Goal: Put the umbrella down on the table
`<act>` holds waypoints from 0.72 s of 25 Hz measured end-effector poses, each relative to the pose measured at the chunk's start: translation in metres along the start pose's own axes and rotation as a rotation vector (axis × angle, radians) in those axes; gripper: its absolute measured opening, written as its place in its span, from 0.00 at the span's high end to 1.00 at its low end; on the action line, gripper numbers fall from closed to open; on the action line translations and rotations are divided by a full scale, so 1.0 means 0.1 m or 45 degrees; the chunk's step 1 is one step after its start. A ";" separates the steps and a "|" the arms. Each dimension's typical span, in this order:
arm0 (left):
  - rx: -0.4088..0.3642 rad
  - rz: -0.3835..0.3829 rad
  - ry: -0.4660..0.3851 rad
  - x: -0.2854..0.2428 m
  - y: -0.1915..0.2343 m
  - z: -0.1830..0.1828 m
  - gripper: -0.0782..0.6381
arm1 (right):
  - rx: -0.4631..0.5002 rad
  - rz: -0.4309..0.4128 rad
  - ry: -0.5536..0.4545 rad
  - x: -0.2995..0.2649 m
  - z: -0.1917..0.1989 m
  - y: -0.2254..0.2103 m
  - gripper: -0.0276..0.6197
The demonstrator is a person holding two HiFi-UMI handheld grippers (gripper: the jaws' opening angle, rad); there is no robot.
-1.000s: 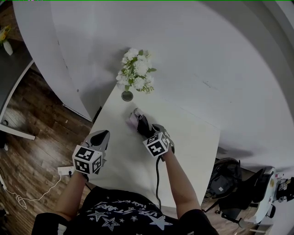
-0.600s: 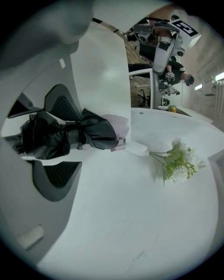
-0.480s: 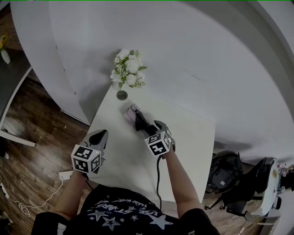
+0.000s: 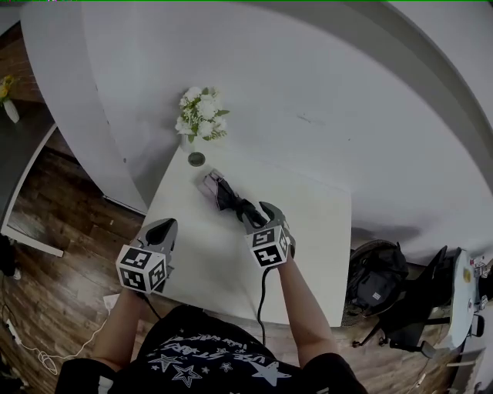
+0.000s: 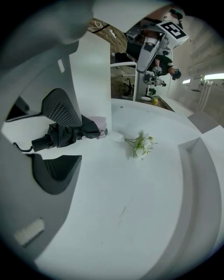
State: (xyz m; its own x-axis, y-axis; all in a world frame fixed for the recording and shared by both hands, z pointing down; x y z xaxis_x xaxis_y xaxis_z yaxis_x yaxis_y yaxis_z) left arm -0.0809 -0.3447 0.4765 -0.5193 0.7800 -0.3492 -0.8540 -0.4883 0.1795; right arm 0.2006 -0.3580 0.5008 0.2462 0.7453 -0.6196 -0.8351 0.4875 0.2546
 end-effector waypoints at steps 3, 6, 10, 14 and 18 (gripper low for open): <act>-0.002 -0.004 -0.016 0.14 -0.09 0.00 0.89 | -0.016 0.013 -0.037 0.21 0.04 0.08 0.65; -0.017 0.003 -0.024 0.28 -0.21 0.02 0.89 | -0.100 0.018 -0.099 0.40 0.13 0.16 0.68; -0.025 0.008 -0.024 0.45 -0.36 0.09 0.89 | -0.189 0.045 -0.147 0.66 0.32 0.30 0.77; -0.045 0.039 -0.027 0.62 -0.55 0.19 0.89 | -0.236 0.037 -0.202 0.93 0.45 0.47 0.90; -0.064 0.072 -0.028 0.80 -0.76 0.31 0.89 | -0.298 0.017 -0.244 1.19 0.64 0.64 0.93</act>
State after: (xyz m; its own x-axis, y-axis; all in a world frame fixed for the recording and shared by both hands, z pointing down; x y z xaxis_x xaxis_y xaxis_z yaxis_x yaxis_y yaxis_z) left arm -0.0580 -0.2331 0.4635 -0.5675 0.7589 -0.3193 -0.8212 -0.5502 0.1517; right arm 0.2076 -0.2091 0.4910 0.3041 0.8340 -0.4604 -0.9241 0.3757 0.0702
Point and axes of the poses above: the fingertips, and each gripper's own axes: x backward along the fingers, y to its left, z out of its underside, the point moved 8 cm from there along x, backward along the fingers, and after that the axes turned 9 degrees about -z, right-handed, at the moved point
